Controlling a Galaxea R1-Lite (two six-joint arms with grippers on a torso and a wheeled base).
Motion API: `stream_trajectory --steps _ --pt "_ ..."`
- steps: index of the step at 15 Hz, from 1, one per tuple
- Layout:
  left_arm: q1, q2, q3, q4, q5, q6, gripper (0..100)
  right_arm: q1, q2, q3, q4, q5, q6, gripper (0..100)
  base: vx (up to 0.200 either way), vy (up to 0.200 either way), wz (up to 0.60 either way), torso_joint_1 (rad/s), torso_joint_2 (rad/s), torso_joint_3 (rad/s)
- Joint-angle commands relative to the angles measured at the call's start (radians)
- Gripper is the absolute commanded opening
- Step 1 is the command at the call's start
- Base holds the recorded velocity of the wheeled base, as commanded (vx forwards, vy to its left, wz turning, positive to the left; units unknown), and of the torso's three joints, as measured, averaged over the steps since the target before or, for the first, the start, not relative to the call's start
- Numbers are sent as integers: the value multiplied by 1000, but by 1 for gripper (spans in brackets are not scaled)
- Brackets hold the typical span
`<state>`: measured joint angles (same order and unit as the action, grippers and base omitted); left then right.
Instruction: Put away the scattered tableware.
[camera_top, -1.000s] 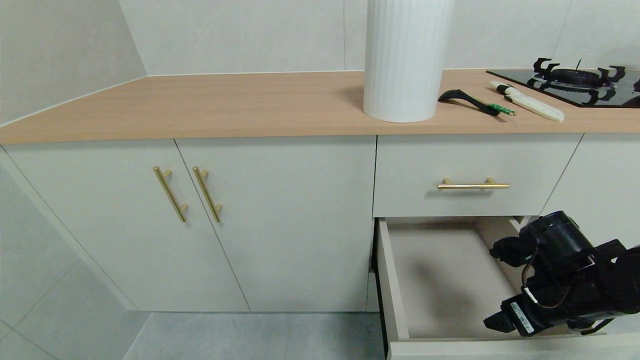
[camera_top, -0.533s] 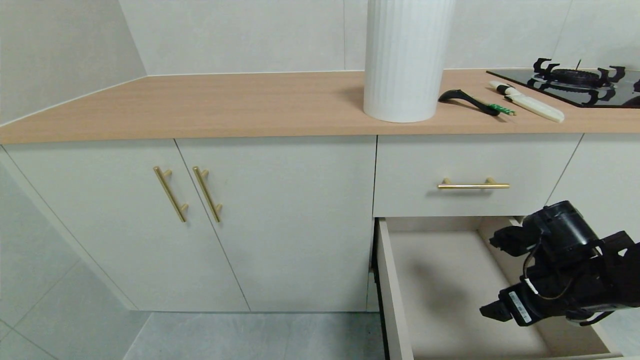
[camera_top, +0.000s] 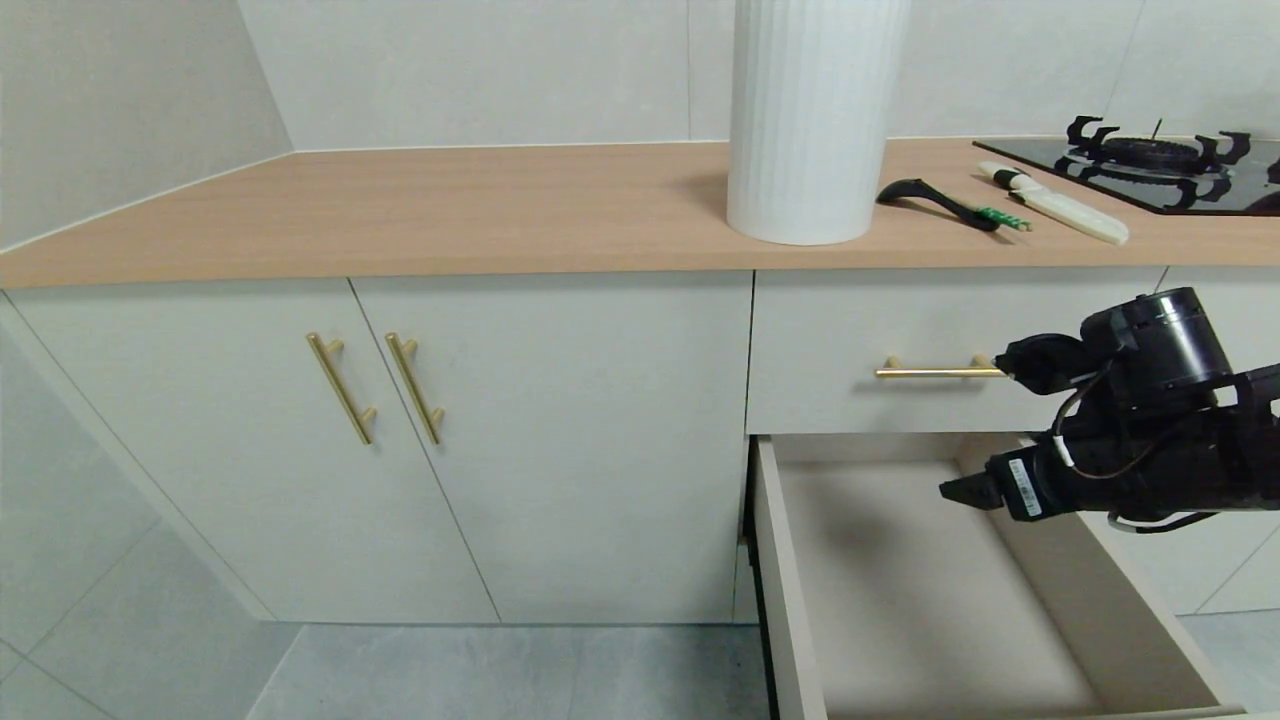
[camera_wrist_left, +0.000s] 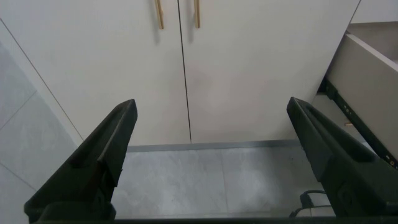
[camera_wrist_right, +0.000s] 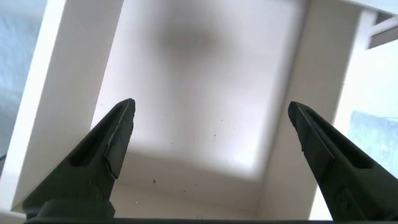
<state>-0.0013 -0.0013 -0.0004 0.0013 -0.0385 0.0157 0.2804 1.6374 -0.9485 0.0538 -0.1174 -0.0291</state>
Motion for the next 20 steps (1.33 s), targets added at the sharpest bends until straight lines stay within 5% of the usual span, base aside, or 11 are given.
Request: stream_trajectory --steps 1,10,20 --pt "0 1 0 0 0 0 100 -12 -54 -6 -3 1 0 100 0 0 0 0 0 0" --pt "0 1 0 -1 0 0 100 -14 -102 -3 -3 1 -6 100 0 0 0 35 -126 -123" --pt "0 1 0 0 0 0 100 -18 -94 2 -52 1 -3 100 0 0 0 182 -499 -288"
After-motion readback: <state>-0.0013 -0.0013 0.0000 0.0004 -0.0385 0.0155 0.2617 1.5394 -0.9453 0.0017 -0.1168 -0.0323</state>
